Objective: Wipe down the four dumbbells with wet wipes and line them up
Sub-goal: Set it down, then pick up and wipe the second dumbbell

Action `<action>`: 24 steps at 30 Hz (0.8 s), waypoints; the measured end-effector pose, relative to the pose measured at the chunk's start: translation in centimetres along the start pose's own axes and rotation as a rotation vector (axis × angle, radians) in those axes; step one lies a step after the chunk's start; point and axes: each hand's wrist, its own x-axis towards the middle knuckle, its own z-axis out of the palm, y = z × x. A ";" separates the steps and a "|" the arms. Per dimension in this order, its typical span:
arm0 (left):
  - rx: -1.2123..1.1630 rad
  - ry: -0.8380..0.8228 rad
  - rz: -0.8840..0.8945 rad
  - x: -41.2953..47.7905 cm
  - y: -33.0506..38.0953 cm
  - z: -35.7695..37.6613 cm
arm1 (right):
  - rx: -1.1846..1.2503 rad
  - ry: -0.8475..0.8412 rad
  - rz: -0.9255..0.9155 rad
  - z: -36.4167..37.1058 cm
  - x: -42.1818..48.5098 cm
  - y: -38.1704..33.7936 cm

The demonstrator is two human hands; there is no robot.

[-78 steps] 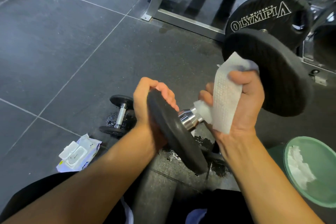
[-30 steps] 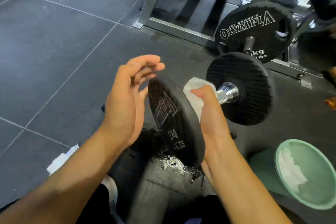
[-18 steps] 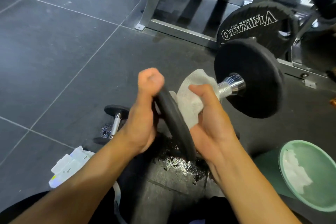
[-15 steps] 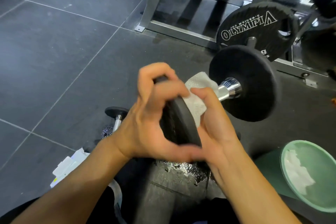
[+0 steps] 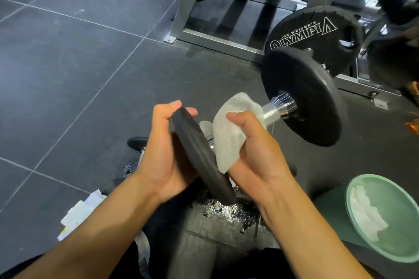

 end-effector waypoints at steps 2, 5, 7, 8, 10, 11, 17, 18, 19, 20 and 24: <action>0.384 -0.142 0.468 -0.2 0.5 -0.7 | 0.054 0.030 0.029 -0.1 0.4 -0.3; 1.156 -0.321 0.971 -0.2 0.3 -2.3 | 0.035 0.090 0.136 -0.2 0.5 -0.5; 0.969 -0.209 0.868 -0.2 0.1 -2.4 | -0.020 0.121 0.154 -0.6 0.3 -0.6; 0.760 -0.093 0.695 -0.1 0.0 -2.5 | -0.014 0.109 0.106 -1.3 0.5 -0.5; 0.427 0.086 0.193 -0.2 0.4 -1.9 | -0.044 0.107 0.052 -1.6 0.6 -0.6; 0.342 0.067 -0.066 -0.1 0.6 -1.9 | -0.050 0.131 0.056 -1.4 0.5 -0.8; 0.033 -0.035 -0.428 0.0 0.4 -0.9 | 0.067 0.071 0.103 -0.6 1.0 0.5; 0.063 -0.015 -0.337 0.1 0.2 -0.7 | 0.064 0.077 0.082 -0.6 1.1 0.6; 0.115 -0.010 -0.185 0.0 0.2 -0.4 | 0.054 0.079 0.073 -0.5 1.2 0.7; 0.200 -0.027 0.020 -0.1 0.4 -0.4 | 0.047 0.079 0.074 -0.5 1.2 0.6; 1.204 -0.207 0.963 -0.2 0.4 -2.7 | 0.038 0.130 0.056 -0.1 1.4 -0.5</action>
